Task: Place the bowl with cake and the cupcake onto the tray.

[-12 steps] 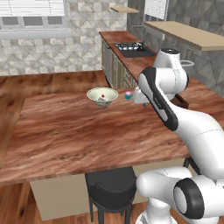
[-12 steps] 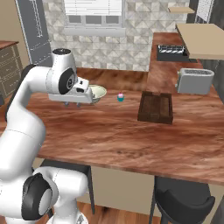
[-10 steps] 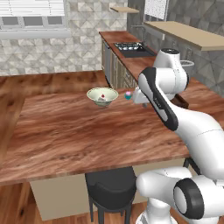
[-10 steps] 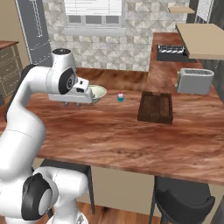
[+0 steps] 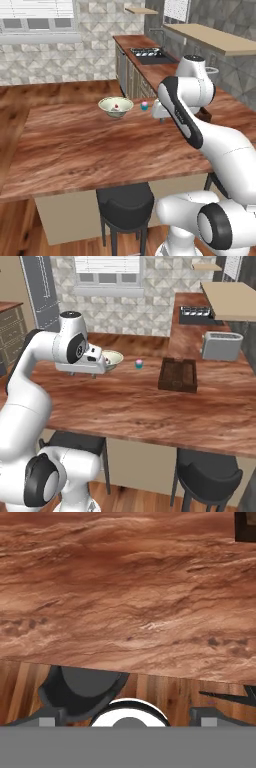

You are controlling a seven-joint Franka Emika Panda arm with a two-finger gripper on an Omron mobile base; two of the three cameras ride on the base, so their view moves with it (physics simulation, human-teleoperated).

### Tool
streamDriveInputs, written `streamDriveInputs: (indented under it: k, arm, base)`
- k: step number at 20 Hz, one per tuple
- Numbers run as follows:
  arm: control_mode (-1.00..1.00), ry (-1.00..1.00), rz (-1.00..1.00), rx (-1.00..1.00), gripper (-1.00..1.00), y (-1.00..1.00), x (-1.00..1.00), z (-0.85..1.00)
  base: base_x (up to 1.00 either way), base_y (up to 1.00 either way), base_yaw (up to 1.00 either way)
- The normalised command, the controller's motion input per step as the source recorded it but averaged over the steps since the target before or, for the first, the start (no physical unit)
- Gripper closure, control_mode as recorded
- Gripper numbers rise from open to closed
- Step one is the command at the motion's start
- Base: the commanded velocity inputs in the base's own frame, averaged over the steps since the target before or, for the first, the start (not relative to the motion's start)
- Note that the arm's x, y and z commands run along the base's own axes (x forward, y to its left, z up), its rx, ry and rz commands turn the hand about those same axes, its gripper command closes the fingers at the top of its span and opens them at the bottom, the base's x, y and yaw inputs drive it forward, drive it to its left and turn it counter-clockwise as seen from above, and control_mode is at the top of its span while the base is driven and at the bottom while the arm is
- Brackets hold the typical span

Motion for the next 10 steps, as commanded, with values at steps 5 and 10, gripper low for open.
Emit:
streamDriveInputs:
  k: [5,10]
  arm:
    - [1.00,0.00,0.00,0.00,-1.00,0.00,0.00,0.00]
    - [1.00,0.00,0.00,0.00,-1.00,0.00,0.00,0.00]
  base:
    - [-0.42,0.01,0.00]
    - [-0.08,0.35,0.00]
